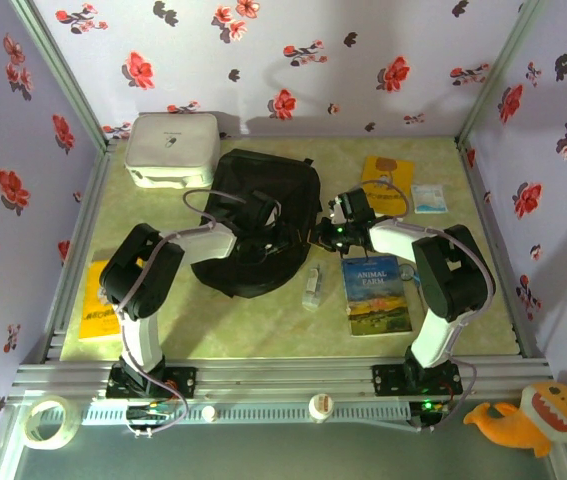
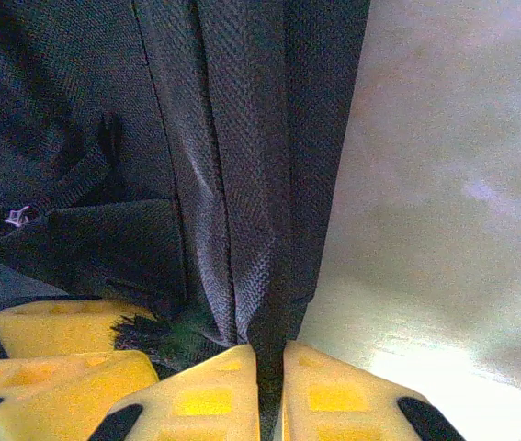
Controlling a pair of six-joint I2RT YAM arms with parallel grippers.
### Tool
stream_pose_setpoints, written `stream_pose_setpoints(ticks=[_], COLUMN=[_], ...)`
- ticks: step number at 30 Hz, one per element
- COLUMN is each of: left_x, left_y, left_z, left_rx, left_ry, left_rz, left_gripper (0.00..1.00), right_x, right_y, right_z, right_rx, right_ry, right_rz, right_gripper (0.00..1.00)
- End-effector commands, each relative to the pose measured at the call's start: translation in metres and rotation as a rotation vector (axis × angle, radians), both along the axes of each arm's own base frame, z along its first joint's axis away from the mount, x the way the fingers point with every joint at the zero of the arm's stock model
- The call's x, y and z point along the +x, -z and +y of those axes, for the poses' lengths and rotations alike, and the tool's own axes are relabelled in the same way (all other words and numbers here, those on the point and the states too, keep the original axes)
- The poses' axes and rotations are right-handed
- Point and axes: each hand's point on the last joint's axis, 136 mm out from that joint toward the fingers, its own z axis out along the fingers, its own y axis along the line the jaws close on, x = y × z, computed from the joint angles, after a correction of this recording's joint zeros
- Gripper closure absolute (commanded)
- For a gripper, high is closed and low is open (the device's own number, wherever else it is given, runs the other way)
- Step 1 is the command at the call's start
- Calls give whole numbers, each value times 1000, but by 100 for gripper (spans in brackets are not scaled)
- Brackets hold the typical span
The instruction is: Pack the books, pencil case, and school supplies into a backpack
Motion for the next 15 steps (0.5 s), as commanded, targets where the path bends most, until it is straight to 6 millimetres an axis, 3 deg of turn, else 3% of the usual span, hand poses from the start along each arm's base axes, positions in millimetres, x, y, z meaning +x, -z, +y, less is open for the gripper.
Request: stream_pose_setpoints(ticks=[1,8,15], left_x=[4,-2,-5], left_y=[-13,-18,-16], left_z=[-12,-11,-9], left_rx=[-53,-64,-59], left_ry=[18,46,49], left_rz=[-21,-40,-36], left_gripper=[65,75,75], right_x=[-5,-4,-4], right_y=[22,24,25], right_z=[-14,-15,-17], right_rx=[-51,-55,-63], right_ry=[51,56,61], right_rz=[62,63,62], right_gripper=[90,91,91])
